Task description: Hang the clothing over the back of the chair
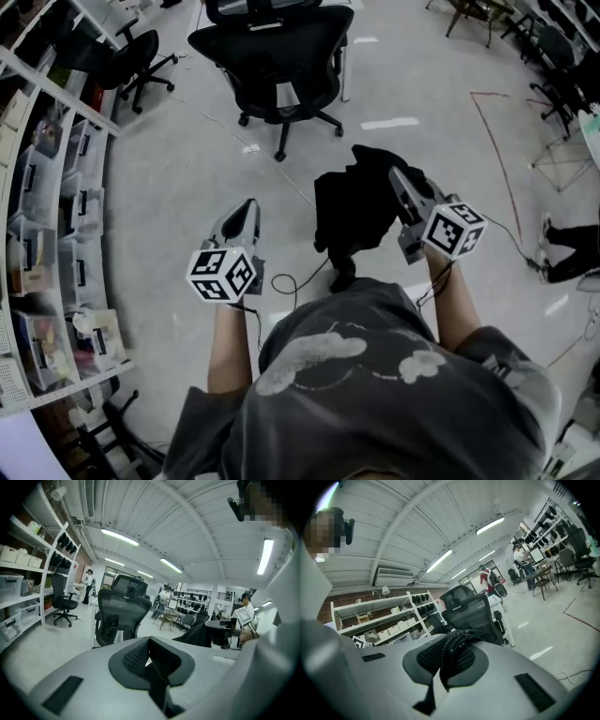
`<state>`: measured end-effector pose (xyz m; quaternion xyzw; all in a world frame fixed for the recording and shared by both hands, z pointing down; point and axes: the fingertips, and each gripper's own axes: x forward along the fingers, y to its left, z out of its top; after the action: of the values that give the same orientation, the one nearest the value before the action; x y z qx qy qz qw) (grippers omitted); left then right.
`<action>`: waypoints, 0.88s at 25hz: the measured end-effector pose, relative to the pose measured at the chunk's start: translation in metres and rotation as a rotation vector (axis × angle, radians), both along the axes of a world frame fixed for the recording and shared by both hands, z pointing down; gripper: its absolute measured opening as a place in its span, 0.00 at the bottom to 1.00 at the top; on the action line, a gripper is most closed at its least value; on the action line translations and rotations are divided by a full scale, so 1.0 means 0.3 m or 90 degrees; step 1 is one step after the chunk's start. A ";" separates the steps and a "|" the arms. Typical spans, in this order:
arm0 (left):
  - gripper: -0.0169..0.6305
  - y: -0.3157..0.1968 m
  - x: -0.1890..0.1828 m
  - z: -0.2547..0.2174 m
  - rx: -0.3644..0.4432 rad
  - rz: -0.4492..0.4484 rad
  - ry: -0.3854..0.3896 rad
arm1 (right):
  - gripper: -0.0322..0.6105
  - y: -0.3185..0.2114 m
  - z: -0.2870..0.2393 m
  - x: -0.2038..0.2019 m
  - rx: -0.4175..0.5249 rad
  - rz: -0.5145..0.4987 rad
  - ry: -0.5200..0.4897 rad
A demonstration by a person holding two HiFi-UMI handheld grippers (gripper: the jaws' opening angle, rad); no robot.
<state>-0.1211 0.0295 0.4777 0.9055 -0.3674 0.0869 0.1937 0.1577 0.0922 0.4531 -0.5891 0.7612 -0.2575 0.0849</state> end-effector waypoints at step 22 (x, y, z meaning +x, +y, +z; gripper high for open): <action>0.03 -0.469 0.409 -0.119 0.065 0.002 -0.015 | 0.04 -0.346 -0.038 0.522 0.033 0.059 -0.006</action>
<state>0.0017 -0.1112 0.4420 0.9136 -0.3725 0.0786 0.1426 0.3143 -0.0117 0.4419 -0.6200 0.7391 -0.2366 0.1156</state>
